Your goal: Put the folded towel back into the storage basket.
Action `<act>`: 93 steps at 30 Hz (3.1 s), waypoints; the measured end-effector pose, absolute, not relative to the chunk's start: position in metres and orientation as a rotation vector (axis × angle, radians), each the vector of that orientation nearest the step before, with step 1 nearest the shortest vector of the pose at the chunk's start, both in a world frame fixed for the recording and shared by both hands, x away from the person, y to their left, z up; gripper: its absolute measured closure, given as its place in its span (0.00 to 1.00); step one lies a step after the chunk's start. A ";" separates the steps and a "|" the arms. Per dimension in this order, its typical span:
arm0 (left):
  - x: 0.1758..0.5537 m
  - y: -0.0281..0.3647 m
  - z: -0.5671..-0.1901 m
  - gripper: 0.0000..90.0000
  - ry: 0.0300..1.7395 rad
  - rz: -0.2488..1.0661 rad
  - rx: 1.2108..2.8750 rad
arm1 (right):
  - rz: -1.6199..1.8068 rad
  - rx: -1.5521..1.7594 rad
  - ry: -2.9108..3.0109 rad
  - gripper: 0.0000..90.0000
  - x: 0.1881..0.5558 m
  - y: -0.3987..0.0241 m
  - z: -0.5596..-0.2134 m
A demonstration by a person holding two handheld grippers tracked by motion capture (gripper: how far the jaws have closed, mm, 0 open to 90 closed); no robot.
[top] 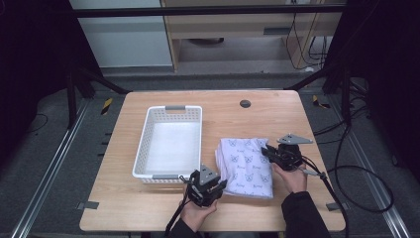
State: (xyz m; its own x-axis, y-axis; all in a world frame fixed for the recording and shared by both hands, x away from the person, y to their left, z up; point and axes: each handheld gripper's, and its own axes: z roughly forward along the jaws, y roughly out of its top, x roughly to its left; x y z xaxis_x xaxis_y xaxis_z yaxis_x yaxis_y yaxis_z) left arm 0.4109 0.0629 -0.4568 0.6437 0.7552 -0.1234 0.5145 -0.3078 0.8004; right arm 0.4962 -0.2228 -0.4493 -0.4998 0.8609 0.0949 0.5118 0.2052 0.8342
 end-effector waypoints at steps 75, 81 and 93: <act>0.405 0.170 -0.353 0.82 0.971 0.511 1.798 | 1.369 0.973 2.015 0.86 0.500 -0.128 -0.323; 0.404 0.183 -0.351 0.82 0.988 0.526 1.781 | 1.379 0.954 2.023 0.86 0.505 -0.114 -0.320; 0.404 0.210 -0.350 0.82 1.037 0.548 1.738 | 1.385 0.925 2.050 0.86 0.515 -0.083 -0.319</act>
